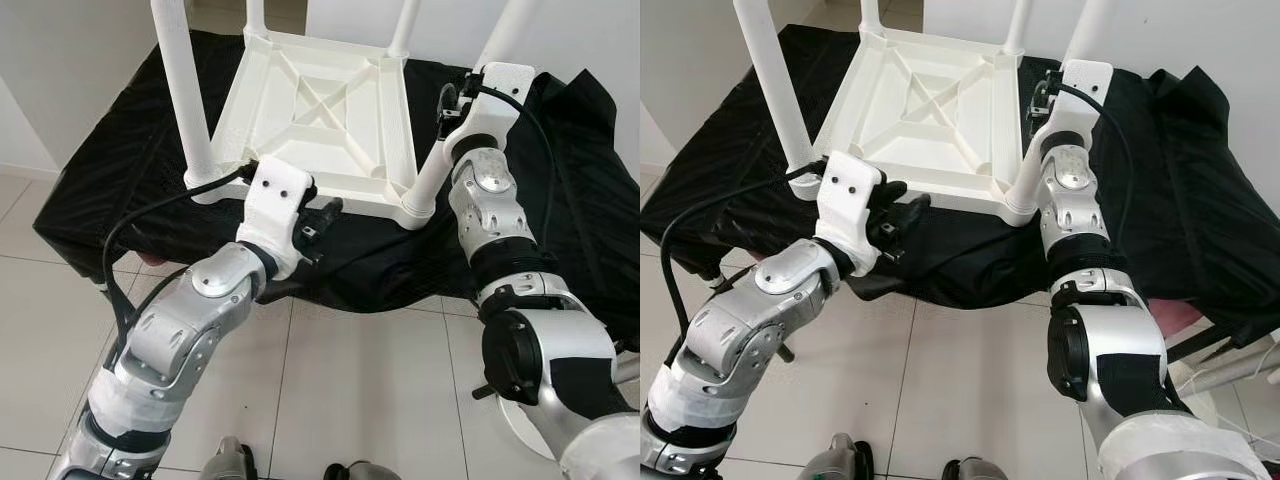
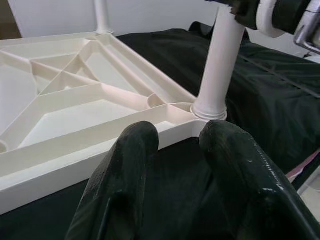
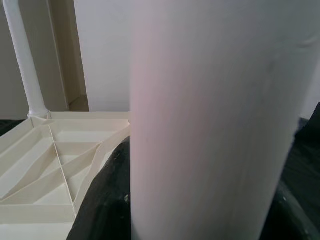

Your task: Building children table

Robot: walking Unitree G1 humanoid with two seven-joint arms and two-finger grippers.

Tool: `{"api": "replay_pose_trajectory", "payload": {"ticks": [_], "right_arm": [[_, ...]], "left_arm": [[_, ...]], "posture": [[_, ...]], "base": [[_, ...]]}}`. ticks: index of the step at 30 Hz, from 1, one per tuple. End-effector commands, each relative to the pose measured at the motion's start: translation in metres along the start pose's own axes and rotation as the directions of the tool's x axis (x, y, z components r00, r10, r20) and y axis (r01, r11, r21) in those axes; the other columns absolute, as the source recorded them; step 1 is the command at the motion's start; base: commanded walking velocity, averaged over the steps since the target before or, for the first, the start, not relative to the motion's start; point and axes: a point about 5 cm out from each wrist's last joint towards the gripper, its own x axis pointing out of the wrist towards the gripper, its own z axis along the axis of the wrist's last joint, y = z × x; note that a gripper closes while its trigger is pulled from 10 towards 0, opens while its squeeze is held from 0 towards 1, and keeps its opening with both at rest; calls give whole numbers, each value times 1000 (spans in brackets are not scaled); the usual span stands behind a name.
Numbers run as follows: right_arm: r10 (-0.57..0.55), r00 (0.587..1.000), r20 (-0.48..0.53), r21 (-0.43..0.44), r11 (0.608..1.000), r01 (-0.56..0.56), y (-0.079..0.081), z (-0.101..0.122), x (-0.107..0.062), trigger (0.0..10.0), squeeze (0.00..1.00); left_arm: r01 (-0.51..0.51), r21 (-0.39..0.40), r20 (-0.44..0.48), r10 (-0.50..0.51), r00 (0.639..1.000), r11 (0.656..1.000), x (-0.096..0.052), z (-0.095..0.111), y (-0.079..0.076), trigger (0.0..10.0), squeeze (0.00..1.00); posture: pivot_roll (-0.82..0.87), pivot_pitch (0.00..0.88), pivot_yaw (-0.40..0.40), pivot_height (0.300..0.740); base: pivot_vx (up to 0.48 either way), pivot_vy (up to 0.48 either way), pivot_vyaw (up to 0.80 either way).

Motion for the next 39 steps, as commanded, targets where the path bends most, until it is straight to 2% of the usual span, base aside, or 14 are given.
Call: {"api": "replay_pose_trajectory", "payload": {"ticks": [1, 3, 4, 5, 6, 7, 16, 23, 26, 28, 32, 33, 36, 39], "right_arm": [[-5, 996, -84, 26, 1000, 7, -2, -18, -5, 10000, 392], [-9, 997, -77, 19, 1000, 10, -2, -18, -5, 10000, 392], [-8, 997, -70, 16, 1000, 10, -2, -17, -5, 10000, 914], [-8, 997, -70, 16, 1000, 10, -2, -17, -5, 10000, 914], [-10, 998, -66, 12, 1000, 11, -1, -16, -4, 10000, 620], [-13, 998, -60, 4, 1000, 13, -1, -14, -3, 10000, 0], [-4, 998, -60, -1, 1000, 4, 0, -13, -2, 10000, 0], [-19, 994, -109, 150, 988, 35, -3, -19, -3, 10000, 0], [-37, 985, -168, 350, 932, 95, -9, -26, -4, 10000, 0], [-37, 985, -168, 350, 932, 95, -9, -26, -4, 10000, 0], [-34, 969, -246, 599, 780, 180, -15, -39, -8, 10000, 0], [-34, 969, -246, 599, 780, 180, -15, -39, -8, 10000, 0], [-25, 957, -288, 741, 628, 239, -22, -50, -13, 10000, 0], [-25, 957, -288, 741, 628, 239, -22, -50, -13, 10000, 0]], "left_arm": [[179, -4, -18, -179, 984, 984, -2, -3, -12, 10000, 0], [178, -6, -19, -178, 984, 984, -2, -3, -12, 10000, 0], [177, -7, -18, -177, 984, 984, -2, -3, -12, 10000, 0], [177, -7, -18, -177, 984, 984, -2, -3, -12, 10000, 0], [175, -9, -19, -175, 984, 985, -2, -3, -11, 10000, 0], [173, -10, -19, -173, 985, 985, -2, -3, -11, 10000, 0], [164, -18, -22, -164, 986, 986, -1, -2, -11, 10000, 0], [165, -26, -25, -165, 986, 986, -2, -3, -14, 10000, 0], [182, -39, -23, -183, 983, 983, -5, -3, -19, 10000, 0], [182, -39, -23, -183, 983, 983, -5, -3, -19, 10000, 0], [231, -68, -8, -232, 973, 971, -9, -1, -31, 10000, 0], [231, -68, -8, -232, 973, 971, -9, -1, -31, 10000, 0], [247, -85, -3, -249, 969, 965, -9, -1, -36, 10000, 0], [247, -85, -3, -249, 969, 965, -9, -1, -36, 10000, 0]], "posture": [[60, 180, -78, 740], [60, 180, -78, 740], [60, 180, -78, 740], [60, 180, -78, 740], [59, 179, -78, 740], [58, 179, -77, 740], [58, 180, -80, 740], [60, 184, -85, 740], [59, 187, -84, 740], [59, 187, -84, 740], [51, 193, -83, 740], [51, 193, -83, 740], [52, 193, -84, 740], [52, 193, -84, 740]], "base": [[0, 0, 0], [0, 0, 0], [0, 0, 0], [0, 0, 0], [0, 0, 0], [0, 0, 0], [0, 0, 0], [0, 0, 0], [0, 0, 0], [0, 0, 0], [0, 0, 0], [0, 0, 0], [0, 0, 0], [0, 0, 0]]}}
